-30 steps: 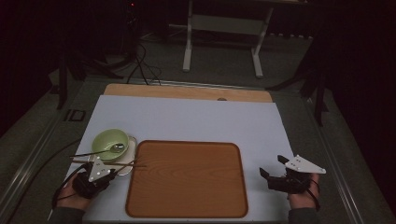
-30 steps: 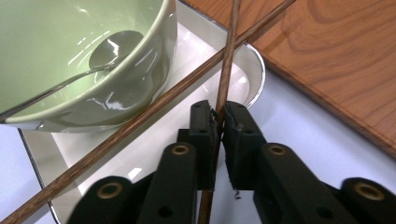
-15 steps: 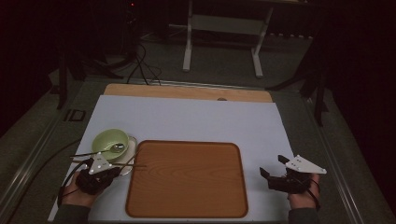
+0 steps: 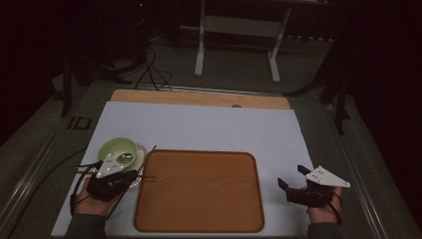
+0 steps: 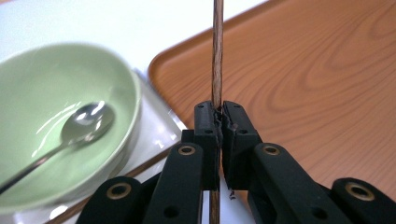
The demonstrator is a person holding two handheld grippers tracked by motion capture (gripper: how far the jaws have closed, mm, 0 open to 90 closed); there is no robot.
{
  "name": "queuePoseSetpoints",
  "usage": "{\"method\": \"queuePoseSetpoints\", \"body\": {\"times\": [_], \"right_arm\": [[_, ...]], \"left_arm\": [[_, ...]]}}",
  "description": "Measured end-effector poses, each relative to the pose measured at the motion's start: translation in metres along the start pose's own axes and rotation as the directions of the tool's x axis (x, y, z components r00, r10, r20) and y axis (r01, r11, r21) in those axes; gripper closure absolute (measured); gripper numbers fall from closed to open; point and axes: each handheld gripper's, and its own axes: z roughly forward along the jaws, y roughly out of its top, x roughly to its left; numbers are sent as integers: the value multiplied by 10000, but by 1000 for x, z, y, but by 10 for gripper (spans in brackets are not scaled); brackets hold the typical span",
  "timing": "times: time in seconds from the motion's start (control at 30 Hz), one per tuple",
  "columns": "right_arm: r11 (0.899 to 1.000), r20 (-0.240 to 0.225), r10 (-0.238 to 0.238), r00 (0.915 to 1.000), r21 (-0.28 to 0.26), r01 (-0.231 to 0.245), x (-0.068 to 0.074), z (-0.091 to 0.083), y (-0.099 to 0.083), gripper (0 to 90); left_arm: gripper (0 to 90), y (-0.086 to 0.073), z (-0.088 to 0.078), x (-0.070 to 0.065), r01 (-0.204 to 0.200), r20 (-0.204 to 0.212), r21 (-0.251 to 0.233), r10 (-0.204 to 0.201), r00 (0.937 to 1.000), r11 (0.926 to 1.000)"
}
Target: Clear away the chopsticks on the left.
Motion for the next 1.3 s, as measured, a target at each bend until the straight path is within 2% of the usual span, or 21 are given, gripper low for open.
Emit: {"method": "queuePoseSetpoints", "body": {"times": [0.2,0.47,0.6,0.73,0.8,0.87,1.03,1.13,1.3], "right_arm": [[9999,61,86,9999,-81,-86,-1,-1,0,141],[9999,73,75,9999,-86,-75,-1,-2,0,141],[9999,96,80,9999,-90,-79,-1,-2,0,141],[9999,90,84,9999,-98,-83,-1,-2,0,141],[9999,91,76,9999,-89,-76,-1,-2,0,141],[9999,102,76,9999,-99,-75,-2,-2,0,141],[9999,120,101,9999,-108,-100,-2,-3,0,141],[9999,109,94,9999,-126,-93,-3,-3,0,141],[9999,112,92,9999,-95,-91,-3,-2,0,141]], "left_arm": [[865,14,0,-9,60,278,-128,-56,9996,9999],[865,29,-3,-14,576,717,-509,-539,9960,9970],[865,34,-1,-17,931,1029,-673,-859,9910,9934],[865,38,6,-21,1184,1305,-528,-1107,9852,9916],[865,39,8,-22,1396,1488,-541,-1303,9803,9887],[865,38,13,-24,1472,1417,-501,-1389,9801,9878],[865,27,27,-26,1938,1377,-214,-1891,9723,9808],[864,19,36,-25,2111,1192,69,-2104,9703,9774],[857,13,51,-25,2137,761,543,-2174,9731,9754]]}}
